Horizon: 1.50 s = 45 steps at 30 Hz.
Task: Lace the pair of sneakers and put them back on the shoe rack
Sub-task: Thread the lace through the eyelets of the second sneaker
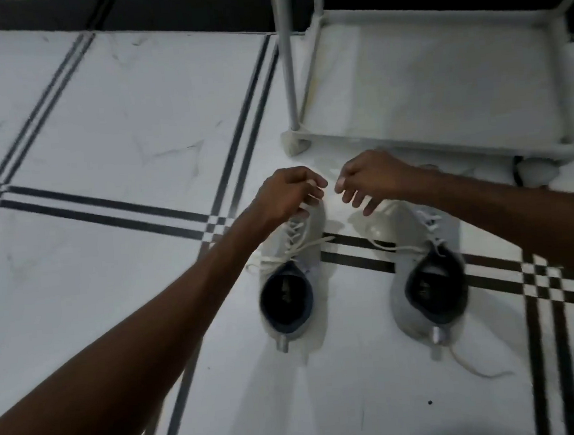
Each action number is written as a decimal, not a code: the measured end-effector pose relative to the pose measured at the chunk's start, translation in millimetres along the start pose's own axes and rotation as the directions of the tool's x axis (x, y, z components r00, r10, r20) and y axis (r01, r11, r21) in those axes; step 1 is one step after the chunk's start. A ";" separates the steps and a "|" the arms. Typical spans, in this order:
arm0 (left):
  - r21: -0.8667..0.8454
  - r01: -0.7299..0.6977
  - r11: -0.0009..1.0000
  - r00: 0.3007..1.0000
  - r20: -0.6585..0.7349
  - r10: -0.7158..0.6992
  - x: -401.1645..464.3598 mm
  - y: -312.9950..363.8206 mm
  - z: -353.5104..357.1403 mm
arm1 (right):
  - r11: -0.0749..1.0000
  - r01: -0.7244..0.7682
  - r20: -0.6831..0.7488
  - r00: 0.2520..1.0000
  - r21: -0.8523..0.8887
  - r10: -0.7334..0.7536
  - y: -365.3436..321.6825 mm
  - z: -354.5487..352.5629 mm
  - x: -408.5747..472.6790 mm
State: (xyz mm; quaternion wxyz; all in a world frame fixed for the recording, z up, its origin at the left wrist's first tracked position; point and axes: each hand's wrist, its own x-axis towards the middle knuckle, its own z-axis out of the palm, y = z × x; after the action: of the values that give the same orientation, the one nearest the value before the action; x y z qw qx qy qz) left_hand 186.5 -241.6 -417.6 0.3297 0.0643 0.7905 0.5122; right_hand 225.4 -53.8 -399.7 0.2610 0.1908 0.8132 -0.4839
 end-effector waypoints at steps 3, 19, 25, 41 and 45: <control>0.157 -0.082 0.984 0.991 0.122 0.063 3.6 6.5 41.4 | 0.979 0.049 0.004 0.999 -0.197 -0.049 32.3 -30.5 -21.9; 0.648 -0.381 0.660 0.911 0.385 0.148 -3.0 14.1 140.9 | 0.971 0.105 -0.380 0.907 -0.213 -0.181 178.7 -24.4 -106.1; 0.841 -0.399 0.366 0.915 0.389 0.105 -0.7 13.2 126.0 | 0.867 0.071 -0.305 0.919 -0.493 -0.248 196.6 -40.3 -101.0; 0.053 0.325 0.944 0.945 0.012 -0.326 -0.8 4.1 149.6 | 0.714 -0.250 -0.105 0.905 0.654 0.413 160.1 -41.9 -94.8; -0.101 0.259 0.961 0.966 0.057 -0.254 6.3 27.3 152.6 | 0.693 -0.111 -0.133 0.948 0.712 0.288 147.1 -64.1 -93.9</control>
State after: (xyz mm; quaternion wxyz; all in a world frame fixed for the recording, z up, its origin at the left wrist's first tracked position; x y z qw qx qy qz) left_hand 264.7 -108.9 -436.6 0.4134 -0.0452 0.7561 0.5054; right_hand 367.0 65.1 -418.2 0.1234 0.4181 0.5702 -0.6963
